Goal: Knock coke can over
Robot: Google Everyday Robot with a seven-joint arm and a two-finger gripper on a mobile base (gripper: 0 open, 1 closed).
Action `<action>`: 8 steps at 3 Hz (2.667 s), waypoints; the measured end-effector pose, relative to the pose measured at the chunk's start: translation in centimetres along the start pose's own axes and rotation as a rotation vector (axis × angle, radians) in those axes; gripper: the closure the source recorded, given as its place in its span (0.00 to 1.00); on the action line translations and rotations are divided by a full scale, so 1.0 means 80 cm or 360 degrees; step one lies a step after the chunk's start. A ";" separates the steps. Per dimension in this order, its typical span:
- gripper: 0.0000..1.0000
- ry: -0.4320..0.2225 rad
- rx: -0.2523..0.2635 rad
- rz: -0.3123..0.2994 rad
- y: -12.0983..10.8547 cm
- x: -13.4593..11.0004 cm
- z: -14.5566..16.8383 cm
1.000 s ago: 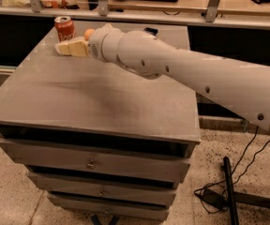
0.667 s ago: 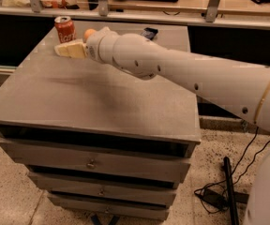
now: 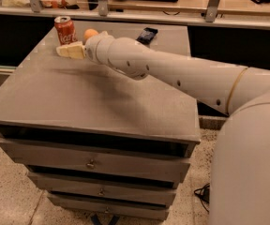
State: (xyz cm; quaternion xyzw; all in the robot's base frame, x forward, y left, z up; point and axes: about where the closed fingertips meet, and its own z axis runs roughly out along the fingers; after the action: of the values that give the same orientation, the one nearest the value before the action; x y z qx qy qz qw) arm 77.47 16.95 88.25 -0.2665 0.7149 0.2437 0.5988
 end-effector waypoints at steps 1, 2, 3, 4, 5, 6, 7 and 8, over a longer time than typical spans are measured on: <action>0.00 -0.0033 -0.0027 -0.0005 0.003 -0.003 0.033; 0.00 -0.0060 -0.0072 -0.0009 0.010 -0.009 0.058; 0.00 -0.0064 -0.0129 -0.0018 0.020 -0.011 0.075; 0.00 -0.0075 -0.0156 -0.0057 0.029 -0.015 0.086; 0.15 -0.0083 -0.0161 -0.0096 0.032 -0.019 0.091; 0.38 -0.0093 -0.0158 -0.0121 0.035 -0.023 0.093; 0.61 -0.0079 -0.0117 -0.0148 0.023 -0.031 0.079; 0.84 -0.0060 -0.0033 -0.0255 -0.013 -0.057 0.034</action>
Offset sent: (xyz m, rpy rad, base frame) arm 0.0429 0.0536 0.0023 0.0419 -0.0406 0.0717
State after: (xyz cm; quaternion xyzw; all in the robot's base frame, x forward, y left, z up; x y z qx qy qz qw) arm 80.76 18.43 92.24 -0.3245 0.6773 0.2073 0.6269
